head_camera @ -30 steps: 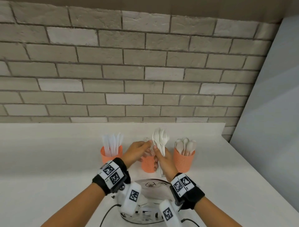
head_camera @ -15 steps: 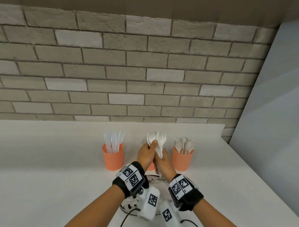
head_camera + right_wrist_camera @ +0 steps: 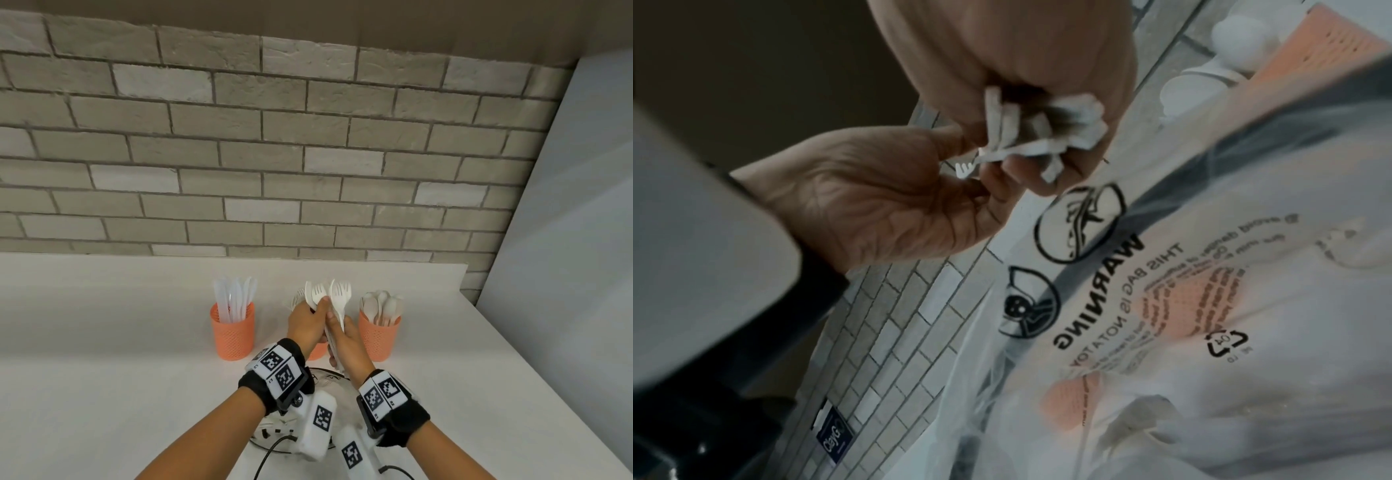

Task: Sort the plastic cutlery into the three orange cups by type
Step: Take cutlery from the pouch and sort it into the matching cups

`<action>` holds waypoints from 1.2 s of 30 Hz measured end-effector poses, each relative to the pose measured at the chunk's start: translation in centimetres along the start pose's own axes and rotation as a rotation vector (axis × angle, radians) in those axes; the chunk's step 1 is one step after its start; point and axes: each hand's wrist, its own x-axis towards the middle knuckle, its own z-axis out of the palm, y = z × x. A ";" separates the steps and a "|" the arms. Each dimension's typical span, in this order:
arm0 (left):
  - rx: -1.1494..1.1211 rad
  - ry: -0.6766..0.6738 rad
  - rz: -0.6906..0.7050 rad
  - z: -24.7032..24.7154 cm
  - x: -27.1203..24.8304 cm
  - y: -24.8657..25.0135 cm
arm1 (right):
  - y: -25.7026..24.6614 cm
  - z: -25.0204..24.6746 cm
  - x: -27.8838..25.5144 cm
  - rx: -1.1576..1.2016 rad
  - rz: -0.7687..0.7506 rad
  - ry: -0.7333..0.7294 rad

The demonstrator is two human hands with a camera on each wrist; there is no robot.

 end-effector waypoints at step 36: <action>-0.265 0.059 -0.130 1.7 -0.3 0.1 | 0.2 -1.8 0.4 0.035 -0.068 0.084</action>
